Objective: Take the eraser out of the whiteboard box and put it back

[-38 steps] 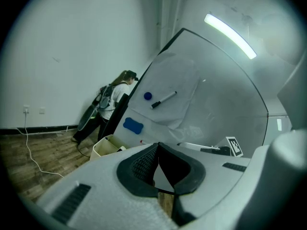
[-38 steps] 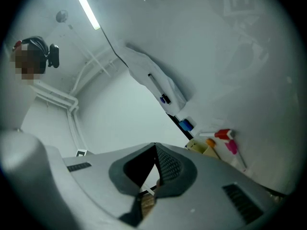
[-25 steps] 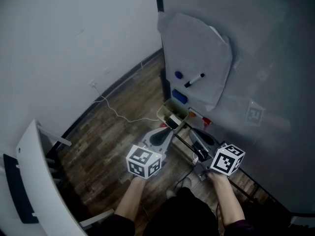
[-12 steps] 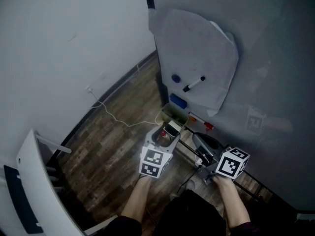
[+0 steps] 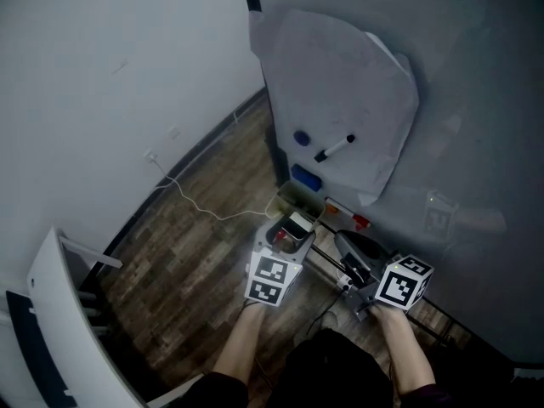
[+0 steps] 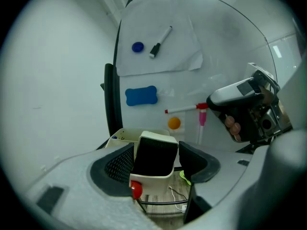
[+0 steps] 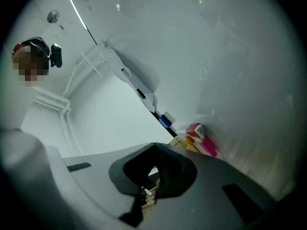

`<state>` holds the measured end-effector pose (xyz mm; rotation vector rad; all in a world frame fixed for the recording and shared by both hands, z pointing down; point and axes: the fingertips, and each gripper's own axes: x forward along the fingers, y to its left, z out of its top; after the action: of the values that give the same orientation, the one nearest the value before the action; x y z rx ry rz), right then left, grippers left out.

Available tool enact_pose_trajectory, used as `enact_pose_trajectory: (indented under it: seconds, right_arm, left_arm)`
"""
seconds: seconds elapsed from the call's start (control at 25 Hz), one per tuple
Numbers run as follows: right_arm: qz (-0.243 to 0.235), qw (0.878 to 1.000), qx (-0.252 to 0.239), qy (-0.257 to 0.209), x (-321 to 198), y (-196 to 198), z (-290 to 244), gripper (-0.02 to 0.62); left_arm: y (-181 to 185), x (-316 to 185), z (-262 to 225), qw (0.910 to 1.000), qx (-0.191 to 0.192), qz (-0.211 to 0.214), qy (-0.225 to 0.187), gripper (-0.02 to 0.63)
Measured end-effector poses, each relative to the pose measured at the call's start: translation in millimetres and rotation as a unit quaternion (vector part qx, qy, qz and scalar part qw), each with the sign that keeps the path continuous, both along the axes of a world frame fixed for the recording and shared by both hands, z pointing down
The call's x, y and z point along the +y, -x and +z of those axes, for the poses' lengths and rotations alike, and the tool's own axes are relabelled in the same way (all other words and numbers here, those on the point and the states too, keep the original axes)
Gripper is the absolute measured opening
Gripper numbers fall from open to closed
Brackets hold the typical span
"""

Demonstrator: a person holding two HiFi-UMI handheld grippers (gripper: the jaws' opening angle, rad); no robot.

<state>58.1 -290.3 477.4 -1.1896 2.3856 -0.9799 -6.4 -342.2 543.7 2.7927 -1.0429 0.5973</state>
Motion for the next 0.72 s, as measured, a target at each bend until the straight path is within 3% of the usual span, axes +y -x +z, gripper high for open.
enact_pose_trajectory:
  seconds: [0.72]
  right_arm:
    - [0.004, 1.000, -0.002, 0.000, -1, -6, 0, 0.003]
  left_arm:
    - [1, -6, -10, 0.9997, 0.019, -0.010, -0.012, 0.256]
